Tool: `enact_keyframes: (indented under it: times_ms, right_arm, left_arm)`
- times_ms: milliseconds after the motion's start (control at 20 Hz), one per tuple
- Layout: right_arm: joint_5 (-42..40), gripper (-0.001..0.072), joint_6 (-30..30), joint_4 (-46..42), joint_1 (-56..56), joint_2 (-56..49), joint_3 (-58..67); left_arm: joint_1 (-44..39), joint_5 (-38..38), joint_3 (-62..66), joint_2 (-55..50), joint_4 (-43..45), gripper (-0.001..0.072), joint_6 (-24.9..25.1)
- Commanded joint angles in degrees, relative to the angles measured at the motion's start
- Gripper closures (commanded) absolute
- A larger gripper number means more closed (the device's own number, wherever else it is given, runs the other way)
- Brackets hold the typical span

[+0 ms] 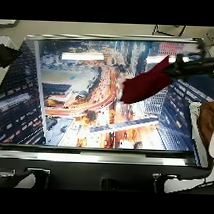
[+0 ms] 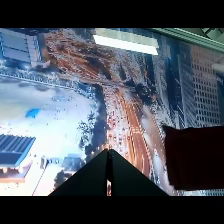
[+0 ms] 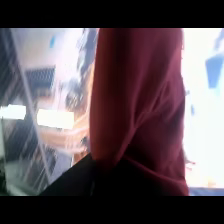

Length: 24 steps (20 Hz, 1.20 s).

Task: Fold the clothes and pants, and hang the long-sleeved shirts on hangers.

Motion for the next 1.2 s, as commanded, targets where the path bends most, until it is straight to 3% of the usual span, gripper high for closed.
enact_keyframes:
  times_ms: [0,400,650,850,1150]
  right_arm:
    - [4.11,0.0669,6.23,-5.49,-11.04,2.64,8.31]
    - [2.08,0.0668,13.55,-5.38,-32.13,4.96,9.31]
    - [9.03,0.0668,18.80,-6.88,-40.87,9.51,9.31]
    - [20.20,0.0668,19.04,-22.03,-43.71,10.95,9.29]
    - [20.79,0.0667,16.46,-44.11,-43.56,16.13,-0.37]
  left_arm:
    - [0.07,0.02,-0.02,0.02,0.02,0.0680,0.00]
    - [0.04,0.02,-0.02,0.02,-2.14,0.0680,0.00]
    - [0.07,0.04,-0.02,0.02,-2.14,0.0679,0.04]
    - [0.04,0.00,-0.02,0.02,-2.12,0.0680,0.24]
    - [0.07,-0.02,-0.02,0.02,-2.12,0.0679,0.66]
